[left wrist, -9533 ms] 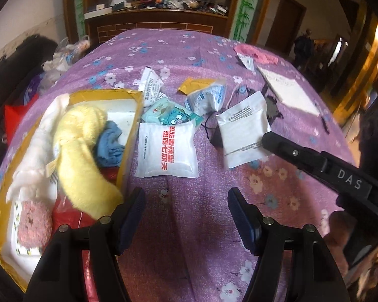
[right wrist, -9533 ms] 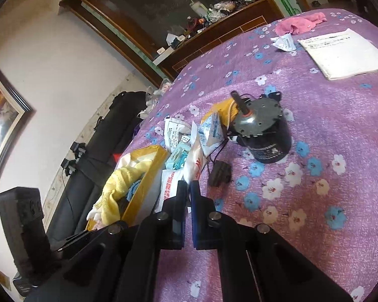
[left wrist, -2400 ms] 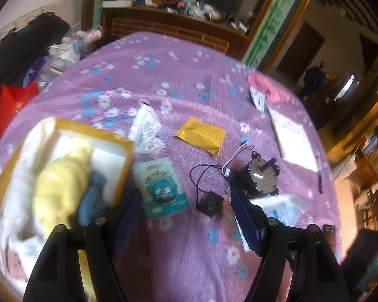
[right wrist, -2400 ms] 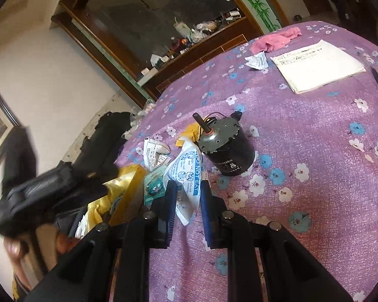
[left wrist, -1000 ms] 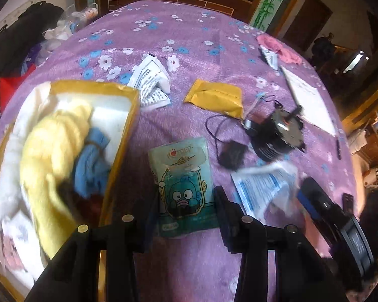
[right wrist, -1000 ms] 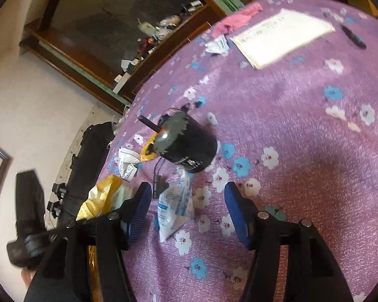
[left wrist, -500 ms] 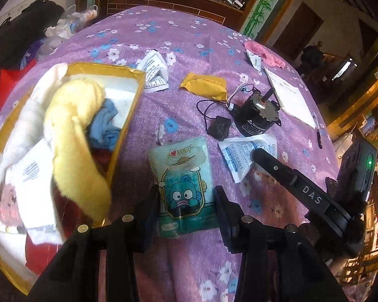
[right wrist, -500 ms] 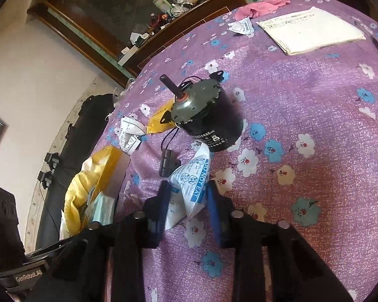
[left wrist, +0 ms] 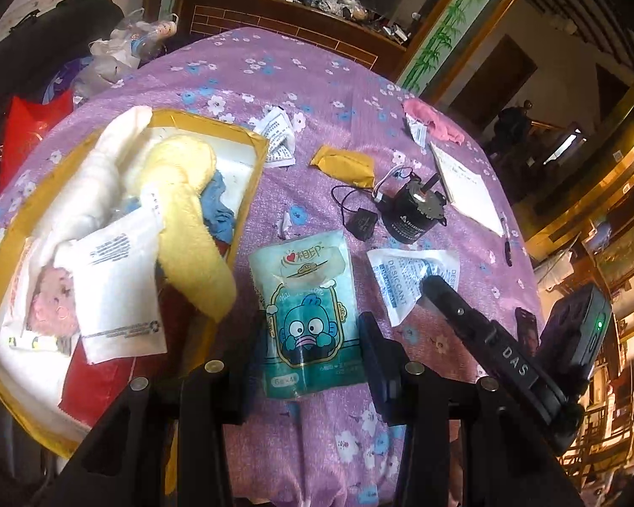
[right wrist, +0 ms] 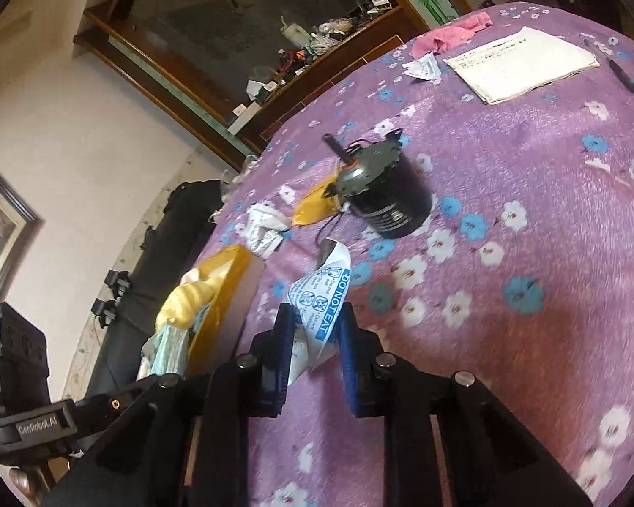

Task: Organize soft objects
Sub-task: 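Carry the teal packet and white sachet into the foam box and open both grippers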

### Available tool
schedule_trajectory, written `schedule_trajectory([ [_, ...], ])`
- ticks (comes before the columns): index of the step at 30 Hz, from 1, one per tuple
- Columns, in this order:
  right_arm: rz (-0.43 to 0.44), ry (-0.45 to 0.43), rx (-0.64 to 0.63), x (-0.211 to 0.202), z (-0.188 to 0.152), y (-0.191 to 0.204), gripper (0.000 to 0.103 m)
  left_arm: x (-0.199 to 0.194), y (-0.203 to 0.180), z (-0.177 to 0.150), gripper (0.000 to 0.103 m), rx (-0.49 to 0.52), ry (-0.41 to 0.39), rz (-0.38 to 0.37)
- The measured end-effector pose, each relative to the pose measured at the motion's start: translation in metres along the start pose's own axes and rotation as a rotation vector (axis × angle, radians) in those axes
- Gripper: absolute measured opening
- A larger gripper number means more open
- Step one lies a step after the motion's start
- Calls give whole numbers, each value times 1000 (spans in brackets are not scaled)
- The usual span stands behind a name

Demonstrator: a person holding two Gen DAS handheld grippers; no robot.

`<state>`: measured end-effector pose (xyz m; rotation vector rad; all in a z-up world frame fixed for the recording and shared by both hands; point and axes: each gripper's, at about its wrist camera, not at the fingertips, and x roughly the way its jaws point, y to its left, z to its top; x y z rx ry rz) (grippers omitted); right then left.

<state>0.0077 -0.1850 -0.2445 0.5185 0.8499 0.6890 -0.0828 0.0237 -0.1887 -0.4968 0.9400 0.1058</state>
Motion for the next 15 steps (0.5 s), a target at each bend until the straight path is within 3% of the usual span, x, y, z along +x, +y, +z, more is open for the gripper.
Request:
schedule_trajectory([
  [8, 92, 7, -67, -6, -3, 41, 20, -33, 18, 3, 44, -20, -58, 1],
  [15, 138, 67, -159, 8, -12, 82, 20, -51, 50, 9, 44, -80, -97, 7],
])
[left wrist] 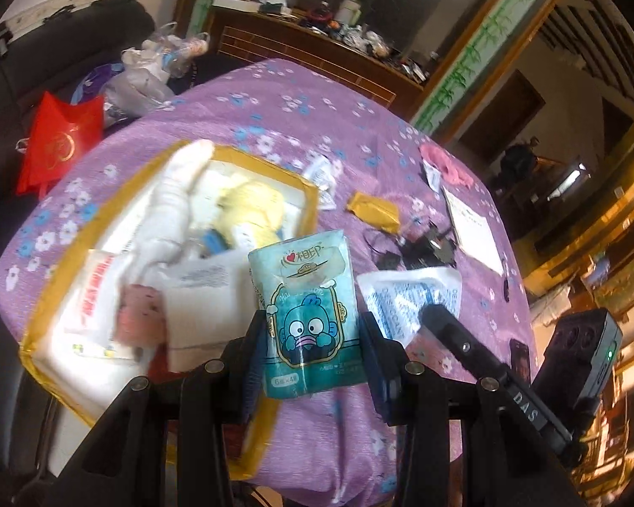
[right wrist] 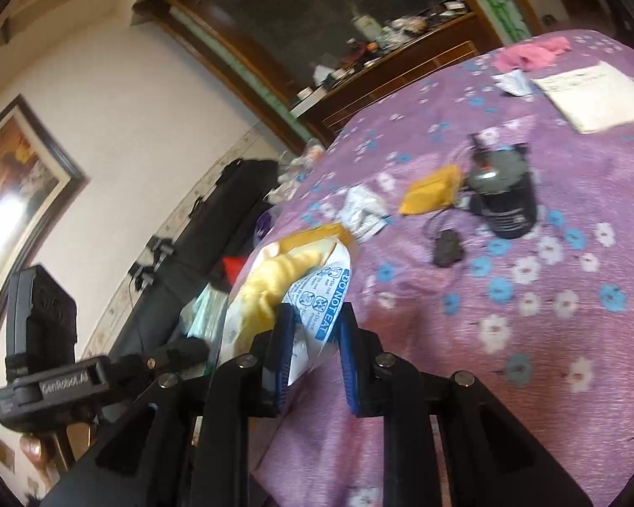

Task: Organize soft objects
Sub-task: 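Carry the teal packet and white sachet into the foam box and open both grippers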

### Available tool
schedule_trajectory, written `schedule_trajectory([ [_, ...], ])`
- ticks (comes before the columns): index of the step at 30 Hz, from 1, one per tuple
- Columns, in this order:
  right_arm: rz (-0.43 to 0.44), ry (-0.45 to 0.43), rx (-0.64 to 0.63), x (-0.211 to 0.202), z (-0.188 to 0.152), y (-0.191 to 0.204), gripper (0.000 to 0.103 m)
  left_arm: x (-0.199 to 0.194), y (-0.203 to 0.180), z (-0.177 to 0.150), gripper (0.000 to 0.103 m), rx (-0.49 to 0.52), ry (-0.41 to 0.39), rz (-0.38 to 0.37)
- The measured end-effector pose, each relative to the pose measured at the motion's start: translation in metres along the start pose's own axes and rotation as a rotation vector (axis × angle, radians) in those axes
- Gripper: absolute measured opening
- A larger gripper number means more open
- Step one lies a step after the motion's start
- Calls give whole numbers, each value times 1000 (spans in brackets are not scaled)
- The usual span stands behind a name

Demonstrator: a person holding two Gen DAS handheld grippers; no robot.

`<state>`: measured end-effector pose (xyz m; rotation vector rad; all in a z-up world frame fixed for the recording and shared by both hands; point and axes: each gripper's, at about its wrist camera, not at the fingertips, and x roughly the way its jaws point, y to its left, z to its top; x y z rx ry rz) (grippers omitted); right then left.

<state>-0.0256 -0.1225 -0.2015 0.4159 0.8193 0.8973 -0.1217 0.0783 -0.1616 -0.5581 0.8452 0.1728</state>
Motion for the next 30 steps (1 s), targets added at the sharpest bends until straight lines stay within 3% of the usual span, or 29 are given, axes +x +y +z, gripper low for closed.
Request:
schedule_trajectory([
  [13, 27, 60, -42, 39, 7, 32, 20, -18, 72, 21, 44, -120, -55, 52],
  [19, 23, 23, -81, 48, 24, 53, 20, -9, 86, 33, 44, -125, -46, 68],
  [25, -100, -12, -98, 82, 59, 54, 20, 9, 78, 67, 44, -65, -48, 71],
  [30, -230, 57, -98, 125, 66, 39, 20, 44, 70, 95, 44, 1, -8, 81],
])
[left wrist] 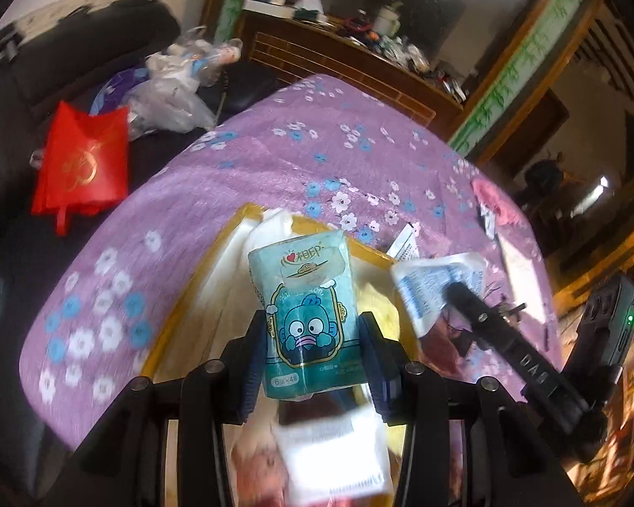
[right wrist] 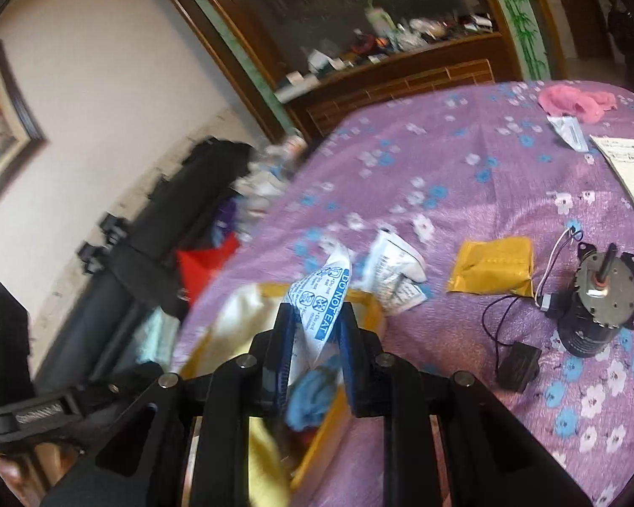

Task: Organize soft objects
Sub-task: 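Carry the teal packet and white sachet into the foam box and open both grippers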

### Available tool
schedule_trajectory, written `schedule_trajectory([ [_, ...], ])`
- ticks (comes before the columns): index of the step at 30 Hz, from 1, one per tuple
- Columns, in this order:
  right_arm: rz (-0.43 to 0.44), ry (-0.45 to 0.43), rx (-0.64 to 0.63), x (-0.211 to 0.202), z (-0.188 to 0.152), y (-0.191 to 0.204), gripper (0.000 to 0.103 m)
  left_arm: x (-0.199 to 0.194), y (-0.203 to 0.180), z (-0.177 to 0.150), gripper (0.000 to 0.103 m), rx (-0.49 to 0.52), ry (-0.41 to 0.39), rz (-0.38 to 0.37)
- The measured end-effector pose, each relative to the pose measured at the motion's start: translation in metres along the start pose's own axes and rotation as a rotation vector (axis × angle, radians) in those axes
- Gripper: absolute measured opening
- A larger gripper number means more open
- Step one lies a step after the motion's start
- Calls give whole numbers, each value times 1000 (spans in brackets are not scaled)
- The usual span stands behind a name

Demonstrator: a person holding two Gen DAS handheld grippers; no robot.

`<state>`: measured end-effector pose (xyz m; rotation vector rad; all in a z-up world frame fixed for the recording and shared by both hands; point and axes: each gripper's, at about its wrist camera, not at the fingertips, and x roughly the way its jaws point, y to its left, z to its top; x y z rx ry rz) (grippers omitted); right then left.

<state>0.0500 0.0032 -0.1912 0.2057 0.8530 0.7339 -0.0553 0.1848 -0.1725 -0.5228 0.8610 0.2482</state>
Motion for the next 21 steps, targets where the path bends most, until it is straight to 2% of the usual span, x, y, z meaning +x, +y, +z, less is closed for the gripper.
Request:
schedule_trajectory([
  [5, -39, 31, -19, 19, -8, 0, 20, 44, -7, 11, 44, 44, 70, 50],
  [8, -51, 46, -58, 25, -9, 9, 20, 56, -8, 10, 46, 73, 77, 72],
  [12, -49, 60, -79, 32, -13, 11, 23, 55, -3, 11, 57, 54, 73, 83],
  [14, -27, 63, -63, 29, -14, 8, 25, 50, 1, 11, 66, 33, 77, 62],
  [15, -8, 60, -49, 25, -15, 5, 27, 48, 2, 10, 73, 27, 76, 57],
  [16, 10, 58, -42, 23, -15, 4, 33, 45, 3, 9, 76, 16, 71, 57],
  [17, 30, 56, -33, 19, -15, 4, 44, 42, 4, 8, 76, 8, 66, 57],
  [19, 48, 41, -22, 9, -17, 3, 53, 37, 5, 5, 79, -2, 64, 51],
  [21, 75, 33, -30, -1, -19, 4, 55, 33, 5, 0, 79, -14, 62, 49],
])
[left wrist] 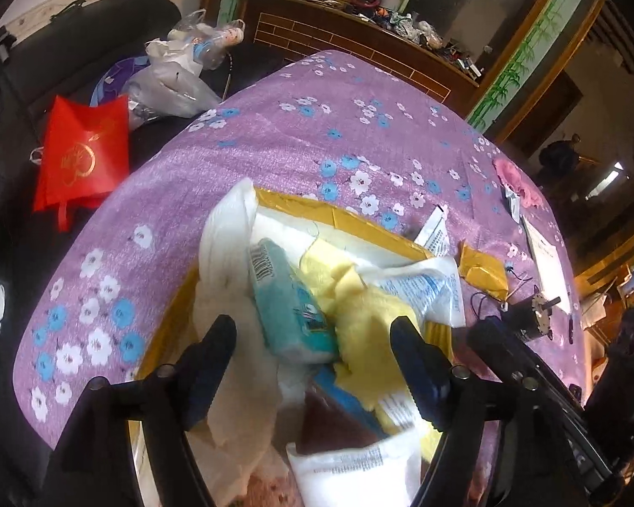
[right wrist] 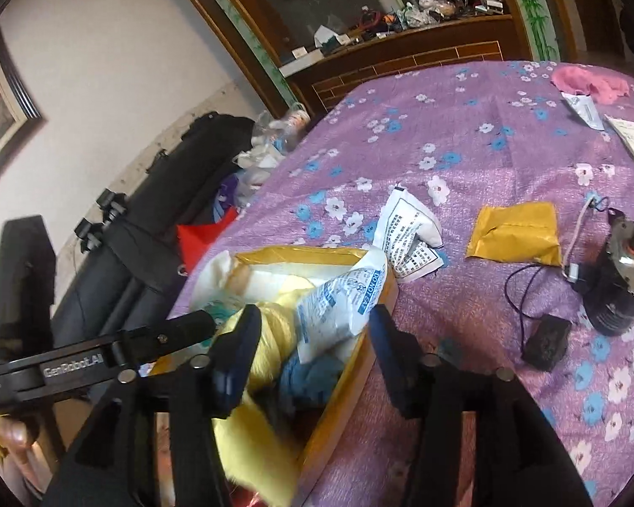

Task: Organize soft objects
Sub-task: 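Carry the teal packet and white sachet into the foam box and open both grippers, then withdraw both grippers from the foam box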

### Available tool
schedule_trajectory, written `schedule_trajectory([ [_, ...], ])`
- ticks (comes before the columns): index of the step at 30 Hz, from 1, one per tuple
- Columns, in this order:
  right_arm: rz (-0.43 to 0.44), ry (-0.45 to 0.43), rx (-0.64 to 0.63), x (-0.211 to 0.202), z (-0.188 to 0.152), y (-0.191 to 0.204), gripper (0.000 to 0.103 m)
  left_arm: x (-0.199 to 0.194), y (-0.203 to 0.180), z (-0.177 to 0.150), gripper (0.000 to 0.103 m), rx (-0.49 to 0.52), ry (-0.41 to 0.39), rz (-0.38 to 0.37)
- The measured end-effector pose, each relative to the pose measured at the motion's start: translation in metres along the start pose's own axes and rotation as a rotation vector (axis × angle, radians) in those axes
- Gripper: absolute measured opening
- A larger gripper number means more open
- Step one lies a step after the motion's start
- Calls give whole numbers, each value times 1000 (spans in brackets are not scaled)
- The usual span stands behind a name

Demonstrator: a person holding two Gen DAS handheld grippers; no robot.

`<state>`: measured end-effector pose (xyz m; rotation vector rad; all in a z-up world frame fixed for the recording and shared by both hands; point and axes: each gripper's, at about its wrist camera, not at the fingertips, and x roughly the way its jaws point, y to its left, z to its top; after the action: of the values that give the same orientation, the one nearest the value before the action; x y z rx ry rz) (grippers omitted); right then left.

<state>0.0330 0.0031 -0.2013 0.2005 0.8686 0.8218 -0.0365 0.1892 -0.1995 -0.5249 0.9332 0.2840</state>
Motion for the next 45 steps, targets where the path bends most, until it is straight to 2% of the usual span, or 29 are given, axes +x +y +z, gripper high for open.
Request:
schedule_trajectory([
  [2, 22, -5, -3, -8, -3, 2, 60, -5, -1, -7, 79, -9, -9, -18],
  [6, 64, -18, -21, -25, -11, 2, 62, -16, -1, -19, 79, -27, -33, -19],
  [7, 68, -20, -25, -28, -13, 1, 63, -19, -2, -22, 79, -33, -41, 2],
  [10, 91, -21, -36, -38, -20, -7, 64, -26, -8, -31, 80, -5, -64, 137],
  [12, 101, -18, -34, -43, -25, -15, 64, -32, -12, -36, 80, 17, -82, 179],
  [18, 118, 21, 69, -49, -38, -60, 64, -52, -22, -55, 80, -24, -90, 71],
  [24, 100, 25, 107, -57, -37, -89, 64, -64, -67, -72, 79, 59, -88, 8],
  [27, 61, 17, 105, -63, -36, -96, 64, -65, -92, -74, 79, 98, -84, -28],
  [34, 3, 4, 92, -73, -32, -112, 64, -48, -125, -76, 79, 155, -39, -46],
  [39, 14, 10, 141, -67, -32, -128, 64, -35, -133, -78, 79, 165, -13, -44],
  [45, 32, 14, 147, -66, -33, -129, 64, -22, -139, -77, 79, 170, 8, -41],
])
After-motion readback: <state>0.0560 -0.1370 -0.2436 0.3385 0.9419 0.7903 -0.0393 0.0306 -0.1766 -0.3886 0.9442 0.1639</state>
